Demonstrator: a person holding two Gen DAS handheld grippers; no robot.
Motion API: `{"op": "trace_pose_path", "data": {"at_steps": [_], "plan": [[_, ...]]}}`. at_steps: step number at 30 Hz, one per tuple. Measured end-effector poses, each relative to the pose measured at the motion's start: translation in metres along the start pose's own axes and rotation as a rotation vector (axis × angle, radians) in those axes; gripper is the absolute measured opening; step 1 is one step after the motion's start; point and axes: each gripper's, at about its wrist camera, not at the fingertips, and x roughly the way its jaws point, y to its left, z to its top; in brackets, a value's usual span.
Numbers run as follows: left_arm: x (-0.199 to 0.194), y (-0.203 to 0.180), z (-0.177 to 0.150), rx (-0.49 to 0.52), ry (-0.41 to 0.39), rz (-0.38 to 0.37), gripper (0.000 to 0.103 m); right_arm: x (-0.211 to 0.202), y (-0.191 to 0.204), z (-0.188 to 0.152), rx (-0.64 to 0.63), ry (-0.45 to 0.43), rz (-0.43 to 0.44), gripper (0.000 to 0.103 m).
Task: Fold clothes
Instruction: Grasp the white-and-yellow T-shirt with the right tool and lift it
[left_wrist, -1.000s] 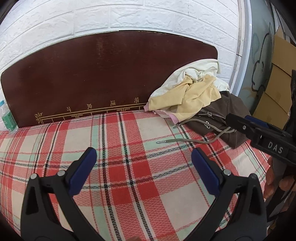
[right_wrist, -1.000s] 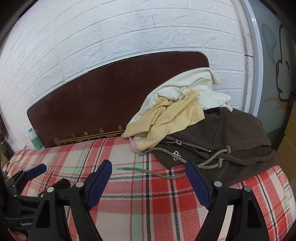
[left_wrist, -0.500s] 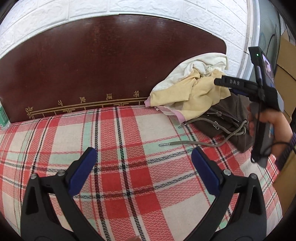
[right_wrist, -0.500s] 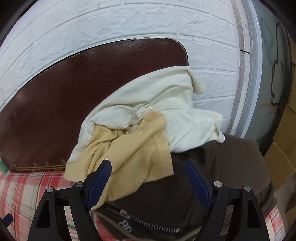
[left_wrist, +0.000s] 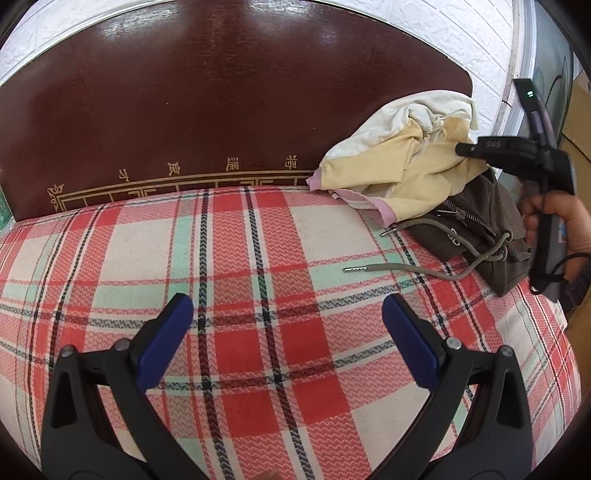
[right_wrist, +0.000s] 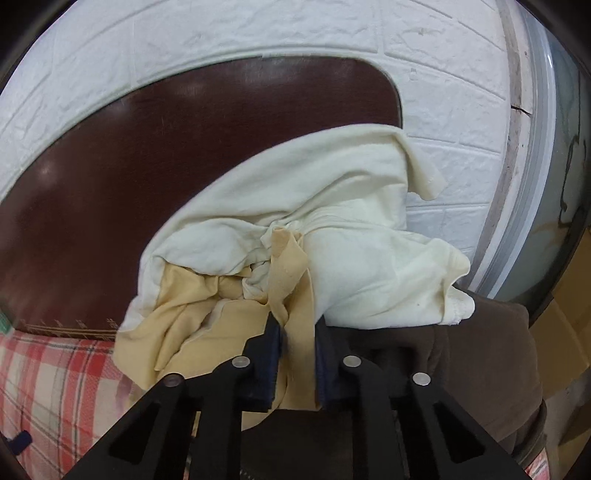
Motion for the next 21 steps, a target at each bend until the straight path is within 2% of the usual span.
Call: {"op": "trace_pose_path", "data": {"at_steps": [2,6,10,13,18,21], "plan": [[-0.004,0.001,0.000,-0.001,-0.002,-0.008,0.102,-0.021,-0.001,0.002,0.029,-0.013,0.076,0.011],[-0.017,0.004,0.000,-0.007,-0.017,-0.017,0.102,-0.073,0.003,0.006,0.090,-0.057,0.286,0.009],[-0.036,0.010,0.001,-0.019,-0.031,-0.055,0.102,-0.146,0.019,0.009,0.095,-0.147,0.457,0.009],[-0.058,0.017,-0.002,-0.019,-0.048,-0.094,0.102,-0.199,0.032,0.011,0.083,-0.197,0.541,0.009],[-0.106,0.038,-0.016,-0.013,-0.085,-0.145,0.102,-0.274,0.064,0.004,0.036,-0.228,0.661,0.009],[-0.140,0.057,-0.032,0.014,-0.105,-0.171,0.102,-0.315,0.102,-0.004,0.002,-0.227,0.744,0.009]]}}
